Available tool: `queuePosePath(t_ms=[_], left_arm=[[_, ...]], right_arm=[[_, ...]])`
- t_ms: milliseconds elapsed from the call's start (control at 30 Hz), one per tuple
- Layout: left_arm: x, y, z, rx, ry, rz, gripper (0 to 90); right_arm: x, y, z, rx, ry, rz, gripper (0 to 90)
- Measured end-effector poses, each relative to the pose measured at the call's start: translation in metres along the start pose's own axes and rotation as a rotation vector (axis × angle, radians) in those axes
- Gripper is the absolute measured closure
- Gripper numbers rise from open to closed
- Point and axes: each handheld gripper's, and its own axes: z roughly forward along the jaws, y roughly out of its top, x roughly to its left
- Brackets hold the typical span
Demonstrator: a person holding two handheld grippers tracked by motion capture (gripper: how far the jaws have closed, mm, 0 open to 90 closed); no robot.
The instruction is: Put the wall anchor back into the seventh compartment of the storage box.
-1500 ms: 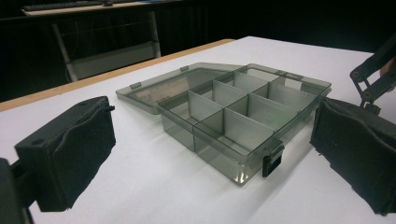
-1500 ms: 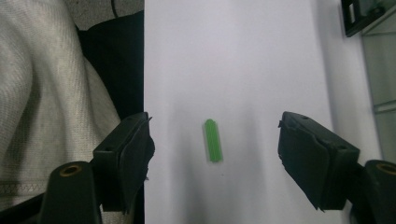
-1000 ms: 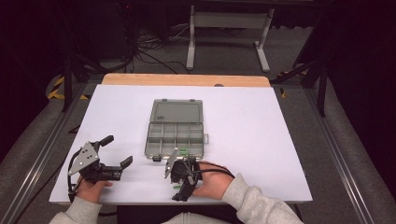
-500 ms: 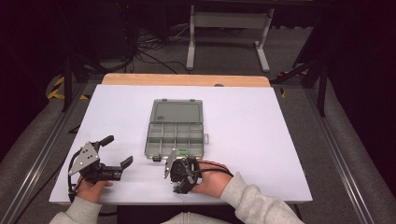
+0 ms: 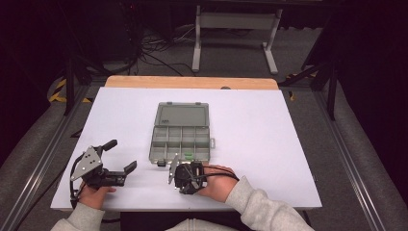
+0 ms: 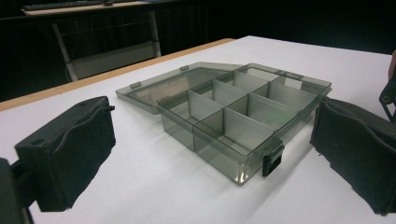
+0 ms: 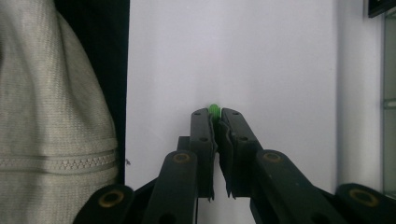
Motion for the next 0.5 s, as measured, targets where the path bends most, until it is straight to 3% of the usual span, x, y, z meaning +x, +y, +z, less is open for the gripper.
queuePosePath(t_ms=[500], left_arm=[[0.000, 0.000, 0.000, 0.001, 0.000, -0.001, 0.4]], right_arm=[[-0.005, 0.003, -0.031, -0.064, -0.013, 0.016, 83.6]])
